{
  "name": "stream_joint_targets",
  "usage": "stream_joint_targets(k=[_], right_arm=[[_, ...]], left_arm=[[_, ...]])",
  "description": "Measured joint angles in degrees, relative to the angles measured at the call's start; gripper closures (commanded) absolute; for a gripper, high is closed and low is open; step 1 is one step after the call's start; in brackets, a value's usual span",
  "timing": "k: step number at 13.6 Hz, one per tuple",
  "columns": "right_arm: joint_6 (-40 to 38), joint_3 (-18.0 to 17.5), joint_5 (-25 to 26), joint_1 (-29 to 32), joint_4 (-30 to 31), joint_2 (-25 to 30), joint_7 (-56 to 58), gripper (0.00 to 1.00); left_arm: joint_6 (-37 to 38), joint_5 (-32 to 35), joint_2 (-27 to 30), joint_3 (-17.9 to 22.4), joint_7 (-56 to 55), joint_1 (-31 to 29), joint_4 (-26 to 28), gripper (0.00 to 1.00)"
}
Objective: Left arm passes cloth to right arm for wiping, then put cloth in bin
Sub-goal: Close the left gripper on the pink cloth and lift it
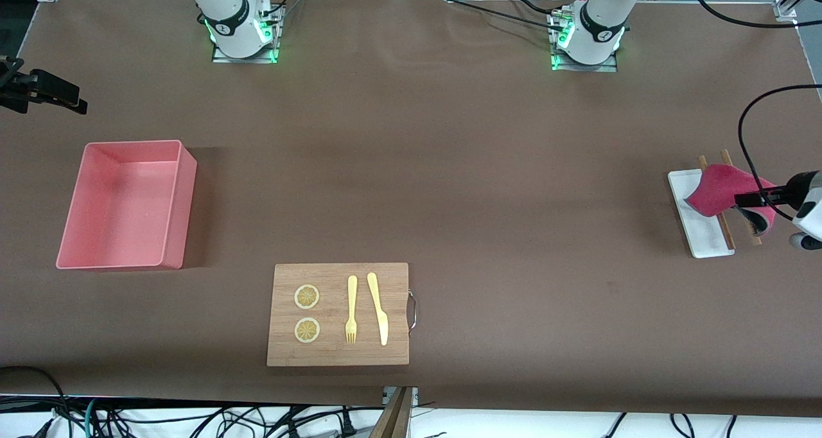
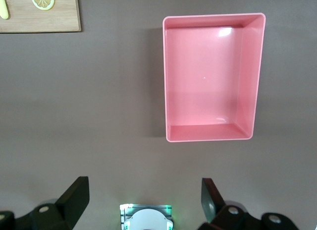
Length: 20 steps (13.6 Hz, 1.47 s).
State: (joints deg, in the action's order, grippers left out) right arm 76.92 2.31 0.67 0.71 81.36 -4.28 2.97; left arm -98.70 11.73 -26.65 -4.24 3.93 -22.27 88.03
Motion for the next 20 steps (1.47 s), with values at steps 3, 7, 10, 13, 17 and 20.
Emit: stream_joint_targets(k=[3,7,10,13,17,20], right_arm=[[0.1,0.0,0.0,0.0,0.0,0.0,0.0,0.0],[0.3,0.0,0.0,0.0,0.0,0.0,0.0,0.0],[0.4,0.0,0.0,0.0,0.0,0.0,0.0,0.0],[0.8,0.0,0.0,0.0,0.0,0.0,0.0,0.0],[1.5,0.0,0.0,0.1,0.0,0.0,0.0,0.0],[1.6,0.0,0.0,0.1,0.0,0.0,0.0,0.0]], left_arm=[[-1.4,0.0,-3.1,0.0,1.7,-2.2,-0.1,0.0],[-1.9,0.0,-4.7,0.0,2.2,-2.6,-0.2,0.32],[-2.1,0.0,-4.7,-0.1,6.8,-2.9,-0.3,0.56],[-2.1,0.0,-4.7,-0.1,9.2,-4.0,-0.5,0.93],[-2.2,0.0,-4.7,-0.2,9.8,-4.3,-0.8,1.0],[-2.2,0.0,-4.7,-0.6,10.0,-4.2,-2.8,1.0]])
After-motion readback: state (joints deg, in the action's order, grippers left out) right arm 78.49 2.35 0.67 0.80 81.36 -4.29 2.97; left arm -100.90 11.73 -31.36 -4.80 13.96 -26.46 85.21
